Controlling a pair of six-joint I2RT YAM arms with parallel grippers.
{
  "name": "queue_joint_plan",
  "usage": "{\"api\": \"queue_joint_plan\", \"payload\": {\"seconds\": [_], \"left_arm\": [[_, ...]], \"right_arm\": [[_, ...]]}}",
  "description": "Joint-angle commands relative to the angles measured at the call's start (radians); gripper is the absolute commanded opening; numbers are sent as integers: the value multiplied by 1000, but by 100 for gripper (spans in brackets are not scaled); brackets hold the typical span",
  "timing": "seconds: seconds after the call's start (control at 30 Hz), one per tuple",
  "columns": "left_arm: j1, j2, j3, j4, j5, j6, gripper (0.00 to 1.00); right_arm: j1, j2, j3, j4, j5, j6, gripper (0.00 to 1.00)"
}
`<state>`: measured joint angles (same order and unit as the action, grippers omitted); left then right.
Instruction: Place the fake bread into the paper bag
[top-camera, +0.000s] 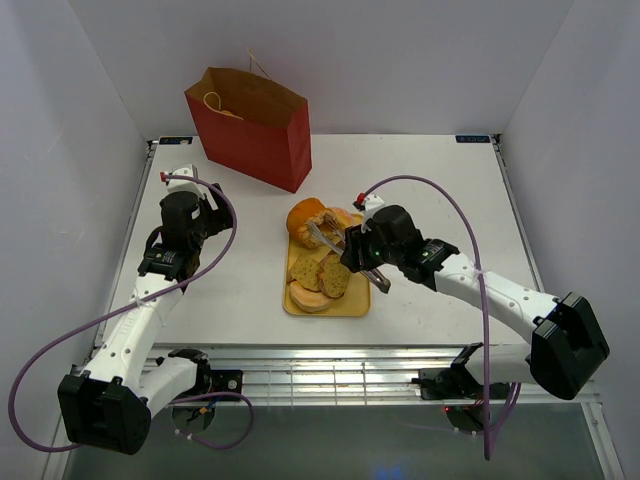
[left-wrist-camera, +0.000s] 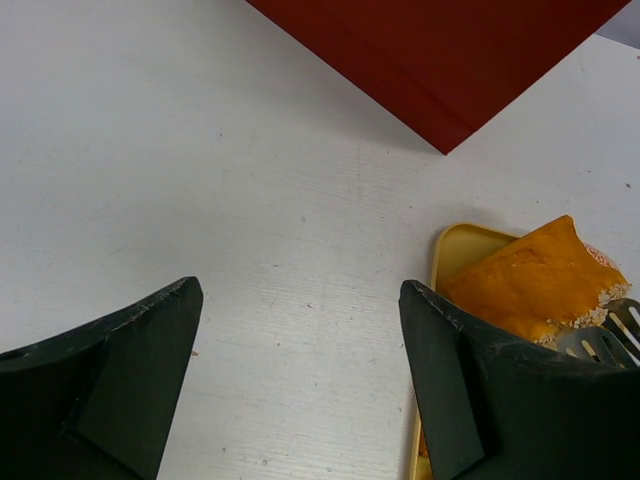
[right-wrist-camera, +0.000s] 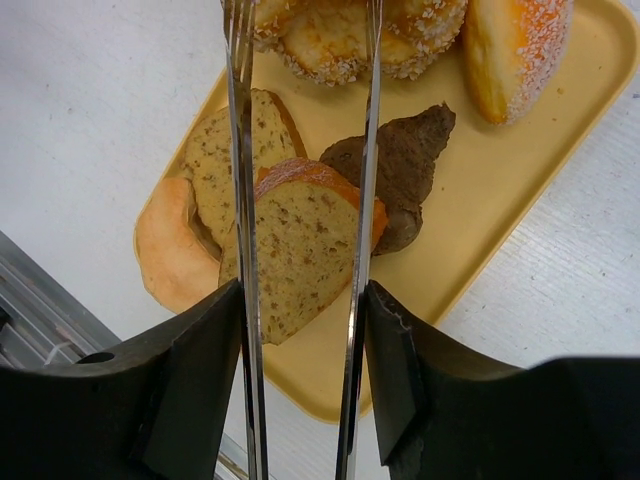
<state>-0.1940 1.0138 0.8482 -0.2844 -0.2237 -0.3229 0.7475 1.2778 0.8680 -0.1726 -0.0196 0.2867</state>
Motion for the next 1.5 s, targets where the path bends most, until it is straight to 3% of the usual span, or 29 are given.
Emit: {"api": "queue_joint_plan", "payload": {"seconds": [0.0, 0.47, 0.67, 1.47], "left_arm": [[-5, -12, 15, 10, 14, -7, 90], [-5, -15, 15, 10, 23, -7, 90], [-5, -15, 14, 10, 21, -7, 90], [-5, -11, 12, 8, 4, -5, 90]], "right_arm": [[4, 11, 55, 58, 44, 28, 54], [4, -6, 62, 32, 56, 19, 29], [4, -23, 68, 28, 52, 19, 8], [4, -161, 180, -42, 60, -1, 8]]}}
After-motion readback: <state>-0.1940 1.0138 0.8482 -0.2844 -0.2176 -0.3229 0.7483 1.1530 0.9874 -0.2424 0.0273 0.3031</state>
